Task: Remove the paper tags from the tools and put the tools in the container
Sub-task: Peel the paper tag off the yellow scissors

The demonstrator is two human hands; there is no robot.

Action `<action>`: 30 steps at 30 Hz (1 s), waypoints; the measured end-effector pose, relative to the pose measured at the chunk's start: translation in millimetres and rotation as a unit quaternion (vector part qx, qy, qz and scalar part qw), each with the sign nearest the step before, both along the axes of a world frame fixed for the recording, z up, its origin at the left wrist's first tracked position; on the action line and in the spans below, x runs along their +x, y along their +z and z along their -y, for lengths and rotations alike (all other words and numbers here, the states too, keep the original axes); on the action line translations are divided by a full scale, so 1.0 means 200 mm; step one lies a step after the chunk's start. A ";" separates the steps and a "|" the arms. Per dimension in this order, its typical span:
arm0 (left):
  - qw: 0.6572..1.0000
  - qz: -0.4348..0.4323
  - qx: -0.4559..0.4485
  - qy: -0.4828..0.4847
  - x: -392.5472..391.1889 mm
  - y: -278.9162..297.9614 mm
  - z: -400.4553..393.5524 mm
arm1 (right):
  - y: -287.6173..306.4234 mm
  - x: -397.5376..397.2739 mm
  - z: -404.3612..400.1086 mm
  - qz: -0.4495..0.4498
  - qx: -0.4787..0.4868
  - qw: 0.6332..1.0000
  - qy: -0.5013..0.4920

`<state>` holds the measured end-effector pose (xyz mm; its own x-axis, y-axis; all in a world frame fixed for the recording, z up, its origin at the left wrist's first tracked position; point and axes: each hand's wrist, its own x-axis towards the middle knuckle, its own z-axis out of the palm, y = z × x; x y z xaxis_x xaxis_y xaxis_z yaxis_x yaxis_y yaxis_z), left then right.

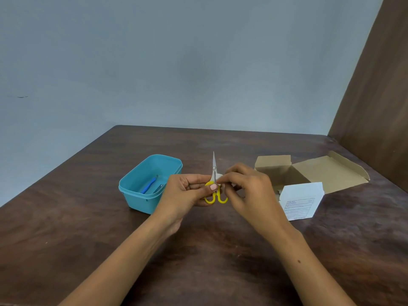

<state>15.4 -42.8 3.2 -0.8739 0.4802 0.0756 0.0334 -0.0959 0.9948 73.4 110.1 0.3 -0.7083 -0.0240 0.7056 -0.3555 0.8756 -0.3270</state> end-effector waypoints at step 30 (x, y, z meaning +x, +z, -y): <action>0.999 -0.009 0.026 0.032 -0.01 0.02 0.01 | -0.02 -0.01 0.00 0.001 -0.029 0.999 -0.014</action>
